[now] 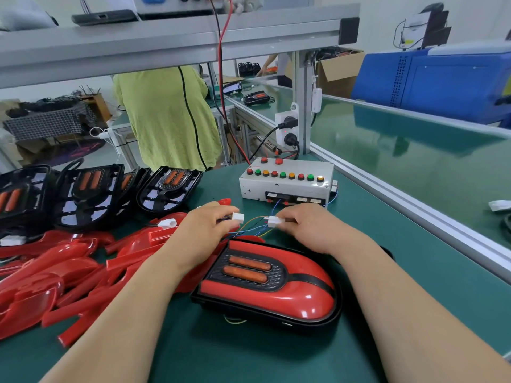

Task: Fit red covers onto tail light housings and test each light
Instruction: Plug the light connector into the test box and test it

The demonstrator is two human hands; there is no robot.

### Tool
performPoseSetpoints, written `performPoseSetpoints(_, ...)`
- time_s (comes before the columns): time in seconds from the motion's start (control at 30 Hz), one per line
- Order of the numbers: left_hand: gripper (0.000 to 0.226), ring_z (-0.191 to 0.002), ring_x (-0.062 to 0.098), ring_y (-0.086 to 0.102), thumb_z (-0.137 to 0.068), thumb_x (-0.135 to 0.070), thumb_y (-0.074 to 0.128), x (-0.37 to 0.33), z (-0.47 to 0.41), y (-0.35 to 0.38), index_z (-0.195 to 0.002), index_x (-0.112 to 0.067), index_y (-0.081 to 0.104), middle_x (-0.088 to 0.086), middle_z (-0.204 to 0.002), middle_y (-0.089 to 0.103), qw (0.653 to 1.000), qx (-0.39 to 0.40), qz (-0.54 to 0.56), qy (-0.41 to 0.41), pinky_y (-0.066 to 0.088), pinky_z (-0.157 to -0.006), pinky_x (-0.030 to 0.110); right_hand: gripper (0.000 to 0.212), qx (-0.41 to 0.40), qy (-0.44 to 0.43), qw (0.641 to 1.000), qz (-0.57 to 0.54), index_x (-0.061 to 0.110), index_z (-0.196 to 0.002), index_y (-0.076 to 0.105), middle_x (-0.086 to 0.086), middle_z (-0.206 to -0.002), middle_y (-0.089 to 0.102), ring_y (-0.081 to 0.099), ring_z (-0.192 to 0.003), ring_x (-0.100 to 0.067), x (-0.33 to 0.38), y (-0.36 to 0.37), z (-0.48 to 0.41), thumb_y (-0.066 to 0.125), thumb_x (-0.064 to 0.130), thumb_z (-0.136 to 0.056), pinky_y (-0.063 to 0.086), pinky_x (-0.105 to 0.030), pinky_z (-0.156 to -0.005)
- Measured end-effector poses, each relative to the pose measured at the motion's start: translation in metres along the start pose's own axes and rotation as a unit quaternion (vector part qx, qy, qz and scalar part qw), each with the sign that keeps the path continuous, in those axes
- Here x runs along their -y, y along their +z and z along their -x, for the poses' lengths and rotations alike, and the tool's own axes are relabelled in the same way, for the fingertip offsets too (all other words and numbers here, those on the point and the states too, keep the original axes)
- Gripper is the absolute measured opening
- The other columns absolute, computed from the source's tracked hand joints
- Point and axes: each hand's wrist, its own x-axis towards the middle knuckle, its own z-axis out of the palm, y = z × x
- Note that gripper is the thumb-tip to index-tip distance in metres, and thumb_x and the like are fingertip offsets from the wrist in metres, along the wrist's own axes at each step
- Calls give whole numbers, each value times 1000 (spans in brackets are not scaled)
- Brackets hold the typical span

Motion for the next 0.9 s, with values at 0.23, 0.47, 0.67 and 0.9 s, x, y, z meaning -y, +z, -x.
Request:
performPoseSetpoints(0.23,33,-115,21,53,-100,-25,54,-1,-1,0,-131,-17,62,5,-118,60,990,64,-123,1,33,-92,24,50,6,12,1000,-8,25,-134,59,8,-94,53,50,-89,-11,-2,2,-3,73,33,-88,38,-25,-79)
performPoseSetpoints(0.47,50,-123,10,49,-89,-18,67,-13,9,-13,-138,-22,55,-7,-129,54,998,26,-58,-3,31,-106,17,53,-11,36,998,-46,31,-120,62,17,-86,56,56,-86,-9,-5,4,-3,82,45,-73,48,-30,-81)
performPoseSetpoints(0.67,42,-107,-7,54,-85,-12,66,-23,36,-26,-123,-31,65,-19,-118,59,1000,-25,-12,-12,34,-97,6,42,-7,57,996,-67,29,-95,56,10,-86,62,58,-78,-6,-4,4,1,82,52,-71,50,-29,-72)
performPoseSetpoints(0.9,42,-49,10,60,-96,-49,46,-23,77,-26,-73,-20,65,-5,-61,68,964,-112,94,-223,54,-63,37,52,-5,63,997,-42,27,-127,56,6,-111,65,59,-105,-15,15,-10,15,60,61,-88,48,-36,-95)
